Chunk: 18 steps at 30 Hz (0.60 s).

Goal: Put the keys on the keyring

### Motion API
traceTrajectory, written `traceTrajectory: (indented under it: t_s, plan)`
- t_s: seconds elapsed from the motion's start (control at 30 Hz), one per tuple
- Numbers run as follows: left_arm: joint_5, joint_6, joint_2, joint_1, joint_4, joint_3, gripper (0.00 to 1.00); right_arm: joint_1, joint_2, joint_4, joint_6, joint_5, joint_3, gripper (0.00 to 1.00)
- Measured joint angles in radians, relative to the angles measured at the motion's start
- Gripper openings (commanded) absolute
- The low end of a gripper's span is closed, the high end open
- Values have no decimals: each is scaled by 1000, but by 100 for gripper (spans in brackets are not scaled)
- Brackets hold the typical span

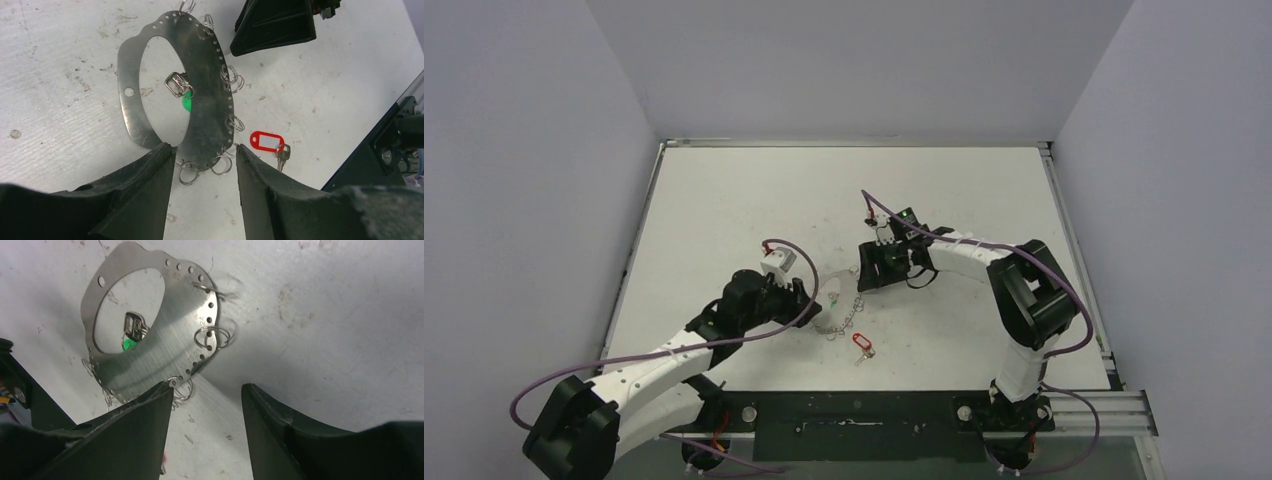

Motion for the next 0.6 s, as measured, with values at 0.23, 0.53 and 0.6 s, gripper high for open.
traceTrajectory:
  t_s: [0.23,0.53,0.6]
  plan:
    - [-2,55,186,2,32,103,46,-12,34,21,-6,-13,43,53]
    - [44,178,442,15,105,267,45,-131,10,51,-2,-47,2,53]
    - [69,215,506,24,118,314,45,-154,-9,51,1,-50,-16,53]
